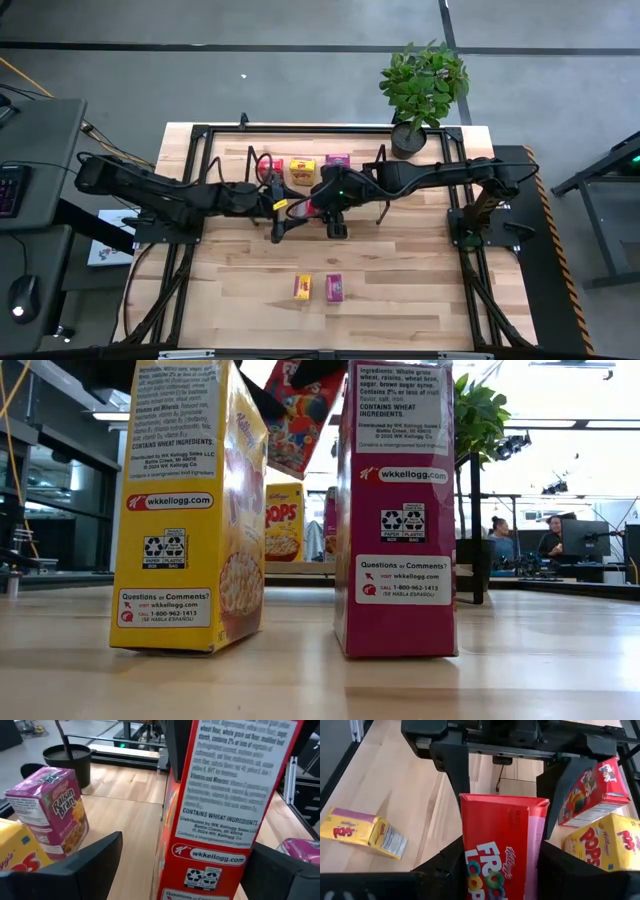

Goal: Stack cereal on shelf
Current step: Put the red cereal box on the shelf aligned with the other red cereal box

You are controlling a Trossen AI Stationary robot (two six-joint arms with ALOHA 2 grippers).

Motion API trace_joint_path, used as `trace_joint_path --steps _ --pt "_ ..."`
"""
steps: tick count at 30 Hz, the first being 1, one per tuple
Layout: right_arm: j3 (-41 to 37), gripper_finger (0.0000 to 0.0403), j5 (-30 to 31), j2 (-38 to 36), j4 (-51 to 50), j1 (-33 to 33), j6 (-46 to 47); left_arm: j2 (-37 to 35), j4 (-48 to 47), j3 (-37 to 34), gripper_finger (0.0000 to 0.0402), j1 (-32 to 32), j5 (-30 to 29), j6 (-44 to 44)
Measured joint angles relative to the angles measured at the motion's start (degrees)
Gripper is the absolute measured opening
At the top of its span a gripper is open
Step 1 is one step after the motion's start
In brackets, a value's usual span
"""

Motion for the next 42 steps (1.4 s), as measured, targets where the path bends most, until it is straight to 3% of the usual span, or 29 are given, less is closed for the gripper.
trace_joint_path --steps 6,11,16,24,28,32,36,42 --pt "0.0 0.0158 0.65 0.0 1.2 0.0 0.0 0.0 0.09 0.0 0.0306 0.31 1.02 0.03" --pt "0.0 0.0162 1.59 0.0 2.12 -0.04 -0.58 0.0 0.11 0.0 0.0224 0.27 1.07 0.09" --pt "0.0 0.0195 3.96 0.0 2.38 0.07 0.62 0.0 -0.08 0.0 0.0143 0.32 0.61 0.11" --pt "0.0 0.0264 3.59 -1.35 1.9 0.07 0.39 -1.1 -4.04 -0.07 0.0148 0.34 -3.16 2.1" --pt "0.0 0.027 3.49 -4.64 -0.12 0.04 -0.23 -5.96 -11.28 -0.11 0.0167 0.64 -8.3 4.46" --pt "0.0 0.0271 3.59 -8.26 -3.16 0.08 0.26 -12.93 -16.83 -0.82 0.0157 1.52 -9.71 3.55" --pt "0.0 0.0271 4.72 -9.99 -5.09 0.66 2.62 -19.1 -9.64 -8.77 0.0146 1.64 -8.28 -0.16" --pt "0.0 0.0271 7.8 -9.68 -4.99 2.49 1.28 -20.67 15.67 -21.31 0.0152 0.17 -10.0 -7.94"
